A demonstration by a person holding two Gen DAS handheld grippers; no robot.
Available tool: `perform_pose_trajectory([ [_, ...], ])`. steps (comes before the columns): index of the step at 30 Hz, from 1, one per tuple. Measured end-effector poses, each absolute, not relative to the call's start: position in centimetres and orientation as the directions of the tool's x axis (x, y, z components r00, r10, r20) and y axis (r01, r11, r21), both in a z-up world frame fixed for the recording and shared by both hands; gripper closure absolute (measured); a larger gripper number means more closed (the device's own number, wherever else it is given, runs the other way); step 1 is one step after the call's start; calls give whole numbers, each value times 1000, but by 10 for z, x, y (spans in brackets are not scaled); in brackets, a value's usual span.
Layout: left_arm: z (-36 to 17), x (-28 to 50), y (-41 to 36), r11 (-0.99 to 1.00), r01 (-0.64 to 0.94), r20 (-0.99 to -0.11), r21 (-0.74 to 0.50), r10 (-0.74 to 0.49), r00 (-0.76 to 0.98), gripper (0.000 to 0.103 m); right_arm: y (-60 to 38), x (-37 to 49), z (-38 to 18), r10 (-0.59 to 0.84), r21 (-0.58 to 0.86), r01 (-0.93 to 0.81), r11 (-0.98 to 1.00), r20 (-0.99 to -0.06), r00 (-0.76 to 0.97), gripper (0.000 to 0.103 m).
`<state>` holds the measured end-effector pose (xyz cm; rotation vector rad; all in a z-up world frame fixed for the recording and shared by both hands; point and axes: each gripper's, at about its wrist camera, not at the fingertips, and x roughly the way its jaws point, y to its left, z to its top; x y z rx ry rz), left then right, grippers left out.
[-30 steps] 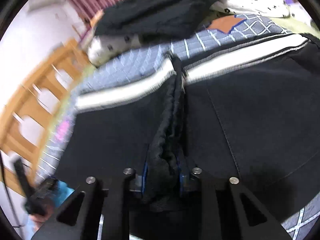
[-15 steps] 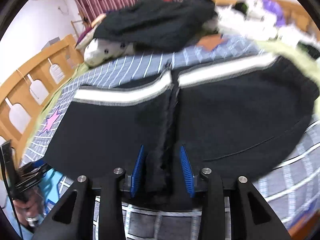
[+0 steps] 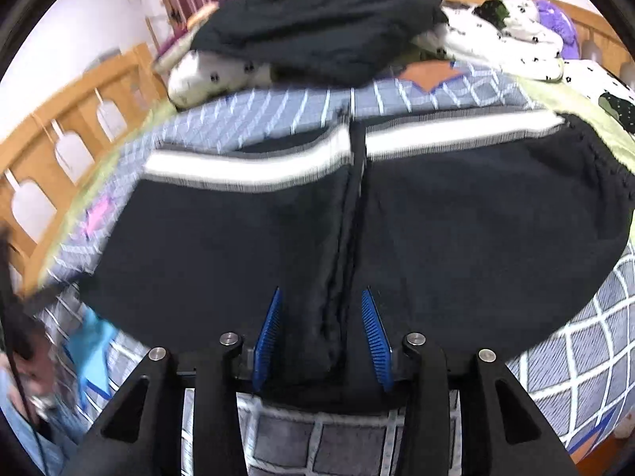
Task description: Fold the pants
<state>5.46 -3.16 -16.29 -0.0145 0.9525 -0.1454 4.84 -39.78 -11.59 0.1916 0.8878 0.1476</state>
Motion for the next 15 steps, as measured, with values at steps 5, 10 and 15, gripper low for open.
perform_pose_trajectory([
  [5, -151, 51, -34, 988, 138, -781, -75, -144, 608, 41, -401, 97, -95, 208, 230, -51, 972, -734, 646, 45],
  [10, -147, 55, -26, 984, 132, -767, -118, -175, 618, 41, -408, 174, -109, 235, 245, -61, 968, -786, 572, 43],
  [15, -146, 62, -20, 978, 133, -750, -158, -206, 628, 41, -402, 222, -144, 277, 252, -120, 960, -826, 490, 72],
])
